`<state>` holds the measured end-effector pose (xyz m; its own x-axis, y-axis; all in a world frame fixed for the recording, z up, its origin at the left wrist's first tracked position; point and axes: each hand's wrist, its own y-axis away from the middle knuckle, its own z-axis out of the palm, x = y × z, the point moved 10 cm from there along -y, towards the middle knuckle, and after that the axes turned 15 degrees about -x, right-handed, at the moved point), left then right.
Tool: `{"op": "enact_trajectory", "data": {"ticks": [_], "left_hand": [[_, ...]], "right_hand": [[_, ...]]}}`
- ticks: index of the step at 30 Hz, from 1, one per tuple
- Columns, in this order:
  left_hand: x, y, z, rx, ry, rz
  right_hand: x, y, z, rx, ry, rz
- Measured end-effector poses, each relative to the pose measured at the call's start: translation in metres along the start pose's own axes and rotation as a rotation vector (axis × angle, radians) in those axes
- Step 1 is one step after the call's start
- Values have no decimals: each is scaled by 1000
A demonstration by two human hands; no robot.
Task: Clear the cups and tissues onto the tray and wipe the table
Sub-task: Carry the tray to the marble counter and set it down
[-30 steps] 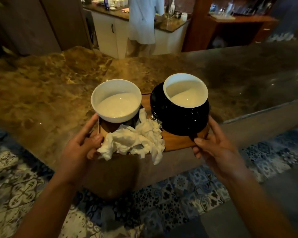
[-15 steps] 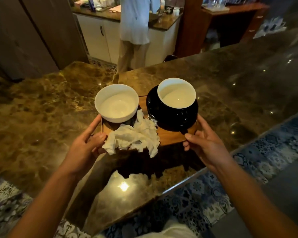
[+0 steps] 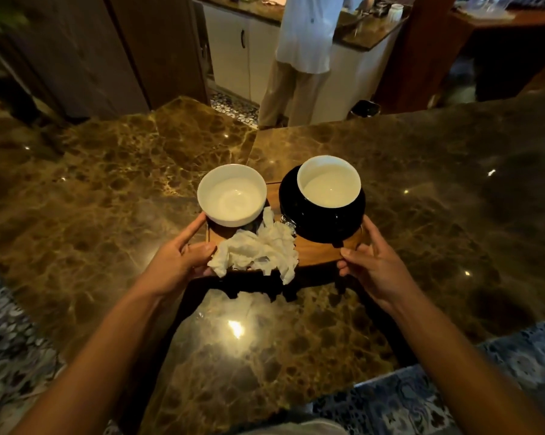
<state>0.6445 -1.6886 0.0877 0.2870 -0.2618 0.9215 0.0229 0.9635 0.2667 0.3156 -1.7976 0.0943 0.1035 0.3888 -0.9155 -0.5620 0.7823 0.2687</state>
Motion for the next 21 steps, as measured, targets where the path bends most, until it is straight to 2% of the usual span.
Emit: {"op": "enact_trajectory", "data": {"ticks": [11, 21], "left_hand": [[-17, -24, -20, -16, 111, -121], [-27, -34, -28, 3, -8, -221]], "right_hand": [[29, -29, -2, 16, -36, 89], [35, -37, -3, 38, -28, 163]]}}
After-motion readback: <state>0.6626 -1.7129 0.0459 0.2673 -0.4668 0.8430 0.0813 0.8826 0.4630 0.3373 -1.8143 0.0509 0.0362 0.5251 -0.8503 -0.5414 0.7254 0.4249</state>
